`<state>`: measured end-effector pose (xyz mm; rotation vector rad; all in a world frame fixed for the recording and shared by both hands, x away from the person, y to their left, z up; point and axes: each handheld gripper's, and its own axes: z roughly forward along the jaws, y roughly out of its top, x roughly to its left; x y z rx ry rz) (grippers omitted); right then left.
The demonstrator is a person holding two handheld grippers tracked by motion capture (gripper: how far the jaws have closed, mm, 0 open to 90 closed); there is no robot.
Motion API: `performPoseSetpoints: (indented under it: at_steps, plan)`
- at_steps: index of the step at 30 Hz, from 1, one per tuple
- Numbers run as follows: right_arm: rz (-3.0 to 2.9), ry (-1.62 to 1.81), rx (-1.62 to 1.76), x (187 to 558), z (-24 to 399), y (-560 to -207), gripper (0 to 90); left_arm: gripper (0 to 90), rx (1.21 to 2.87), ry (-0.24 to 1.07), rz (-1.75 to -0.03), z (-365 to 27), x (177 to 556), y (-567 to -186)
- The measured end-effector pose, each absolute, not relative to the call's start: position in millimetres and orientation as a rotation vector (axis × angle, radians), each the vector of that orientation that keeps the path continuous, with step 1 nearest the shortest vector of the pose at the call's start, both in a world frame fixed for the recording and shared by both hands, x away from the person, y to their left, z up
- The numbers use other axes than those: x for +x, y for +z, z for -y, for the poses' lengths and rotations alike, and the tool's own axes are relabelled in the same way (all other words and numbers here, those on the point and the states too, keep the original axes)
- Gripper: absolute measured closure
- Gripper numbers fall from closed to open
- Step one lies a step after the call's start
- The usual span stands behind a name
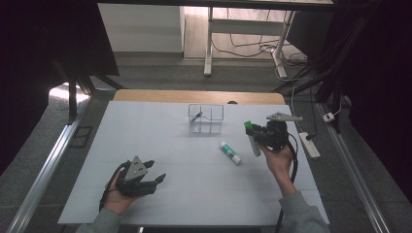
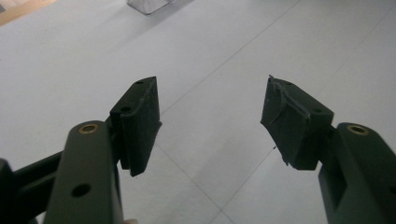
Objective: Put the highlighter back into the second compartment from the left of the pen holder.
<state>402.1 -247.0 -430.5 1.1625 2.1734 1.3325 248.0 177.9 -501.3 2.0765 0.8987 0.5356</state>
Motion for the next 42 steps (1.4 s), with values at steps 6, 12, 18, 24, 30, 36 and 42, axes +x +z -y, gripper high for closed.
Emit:
performPoseSetpoints:
  at_steps: [6, 12, 18, 24, 30, 36, 42]
  plan:
    - [-2.147, 1.377, 1.143, 400.8, 247.3, -429.2, 66.5, 36.6, 2.075, 0.523, -0.904, -180.0, 249.6, -502.8]
    - [-2.118, 1.411, 1.11, 400.9, 240.8, -424.9, 66.5, 36.6, 2.078, 0.517, -0.899, -179.9, 251.5, -502.8]
    - [-2.087, 1.457, 1.086, 408.4, 225.6, -418.0, 66.5, 36.6, 2.075, 0.509, -0.892, -181.4, 254.5, -502.7]
    - [-2.089, 1.466, 1.054, 415.3, 205.1, -413.4, 66.5, 36.6, 2.078, 0.507, -0.888, -182.4, 254.5, -502.6]
    - [-2.082, 1.485, 1.032, 421.1, 188.1, -408.7, 66.5, 36.6, 2.078, 0.504, -0.886, -182.9, 254.3, -502.4]
    - [-2.069, 1.485, 1.027, 430.6, 176.1, -402.8, 66.5, 36.5, 2.084, 0.509, -0.874, -181.2, 254.0, -501.7]
    - [-2.055, 1.501, 1.029, 438.9, 168.3, -402.5, 66.5, 36.4, 2.086, 0.505, -0.876, -182.7, 252.7, -502.4]
